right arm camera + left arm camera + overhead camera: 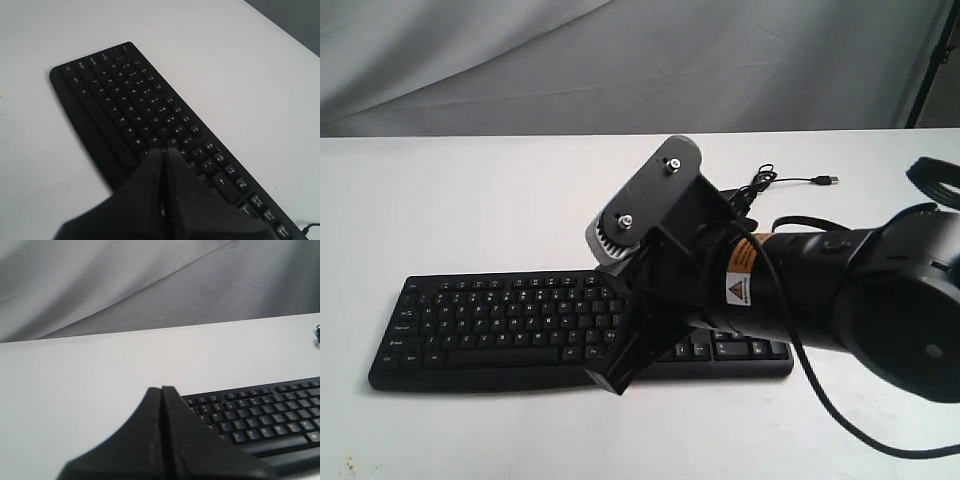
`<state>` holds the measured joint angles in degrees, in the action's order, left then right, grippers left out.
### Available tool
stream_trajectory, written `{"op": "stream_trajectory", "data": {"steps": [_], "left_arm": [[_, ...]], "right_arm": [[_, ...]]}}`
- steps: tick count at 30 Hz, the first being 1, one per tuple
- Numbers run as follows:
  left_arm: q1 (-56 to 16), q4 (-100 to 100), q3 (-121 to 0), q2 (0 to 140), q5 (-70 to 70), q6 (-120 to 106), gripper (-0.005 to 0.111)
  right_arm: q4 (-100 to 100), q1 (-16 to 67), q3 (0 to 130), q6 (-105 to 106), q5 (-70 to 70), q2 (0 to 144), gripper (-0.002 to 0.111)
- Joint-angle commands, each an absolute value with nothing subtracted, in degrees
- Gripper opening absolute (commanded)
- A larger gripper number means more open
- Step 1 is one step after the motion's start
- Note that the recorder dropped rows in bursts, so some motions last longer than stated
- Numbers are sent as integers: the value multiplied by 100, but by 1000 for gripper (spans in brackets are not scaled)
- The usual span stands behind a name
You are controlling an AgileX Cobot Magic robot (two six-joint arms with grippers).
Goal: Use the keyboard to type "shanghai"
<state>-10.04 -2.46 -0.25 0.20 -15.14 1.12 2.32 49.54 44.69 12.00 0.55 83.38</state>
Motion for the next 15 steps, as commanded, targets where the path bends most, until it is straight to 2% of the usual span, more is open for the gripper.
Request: {"op": "stream_trajectory", "data": {"steps": [1,8,15], "left_arm": [[-1024,-274,0,0,-1498,128,0],[-1024,-248,0,0,-1498,128,0],[-1024,-248,0,0,-1498,128,0]], "right_arm": [[190,4921,4439,1191,30,8275,0],[208,4909,4439,1191,219,8058,0],[208,4920,4226,1191,245,7209,0]]}}
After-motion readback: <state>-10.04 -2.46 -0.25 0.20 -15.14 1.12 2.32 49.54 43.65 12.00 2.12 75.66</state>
